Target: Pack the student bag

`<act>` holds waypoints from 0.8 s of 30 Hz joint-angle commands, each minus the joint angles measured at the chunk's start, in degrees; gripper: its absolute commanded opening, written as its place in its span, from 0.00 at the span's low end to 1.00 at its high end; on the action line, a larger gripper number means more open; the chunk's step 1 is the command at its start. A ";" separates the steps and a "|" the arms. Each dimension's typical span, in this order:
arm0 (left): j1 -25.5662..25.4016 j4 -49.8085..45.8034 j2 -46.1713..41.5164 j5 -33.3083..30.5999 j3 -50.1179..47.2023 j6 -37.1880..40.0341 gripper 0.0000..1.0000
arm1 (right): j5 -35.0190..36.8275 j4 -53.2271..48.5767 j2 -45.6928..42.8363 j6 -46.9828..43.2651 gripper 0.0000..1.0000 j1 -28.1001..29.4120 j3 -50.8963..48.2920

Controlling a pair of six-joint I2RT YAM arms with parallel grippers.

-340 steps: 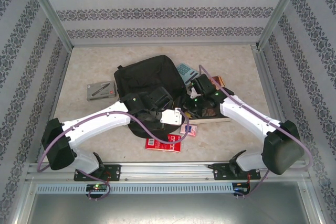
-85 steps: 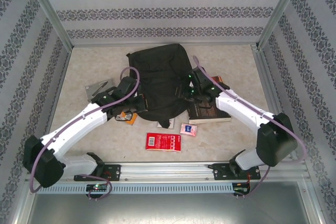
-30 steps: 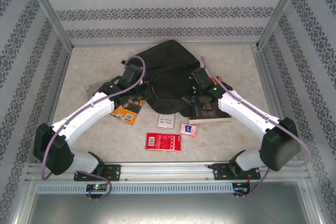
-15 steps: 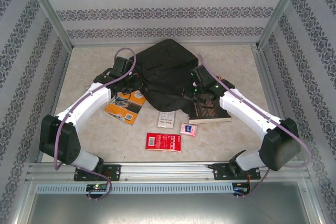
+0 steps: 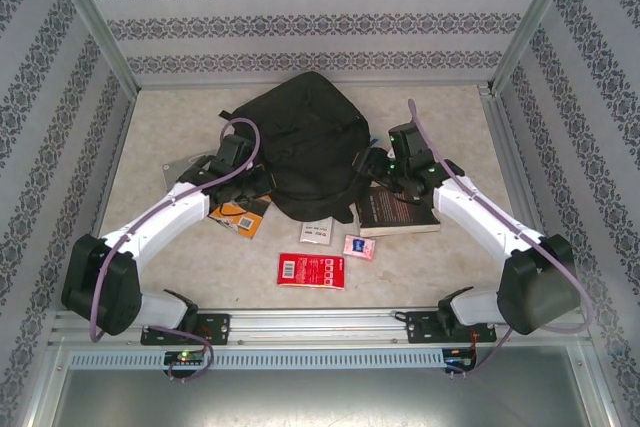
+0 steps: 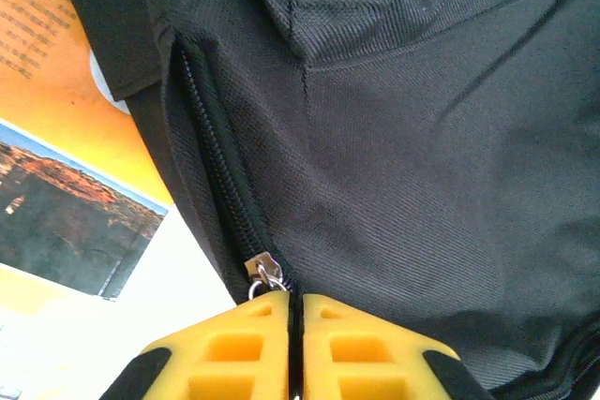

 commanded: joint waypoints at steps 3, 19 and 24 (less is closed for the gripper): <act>-0.86 -2.57 -2.37 -2.84 2.52 2.76 0.33 | -2.11 2.03 1.35 1.63 0.58 0.27 -0.50; -12.18 -12.34 20.17 7.64 34.98 24.05 0.62 | 6.41 -1.27 -13.14 0.84 0.57 -6.57 -5.46; -15.61 -15.55 30.99 12.17 44.27 24.79 0.62 | 4.82 -2.02 -18.47 0.77 0.56 -10.02 -8.66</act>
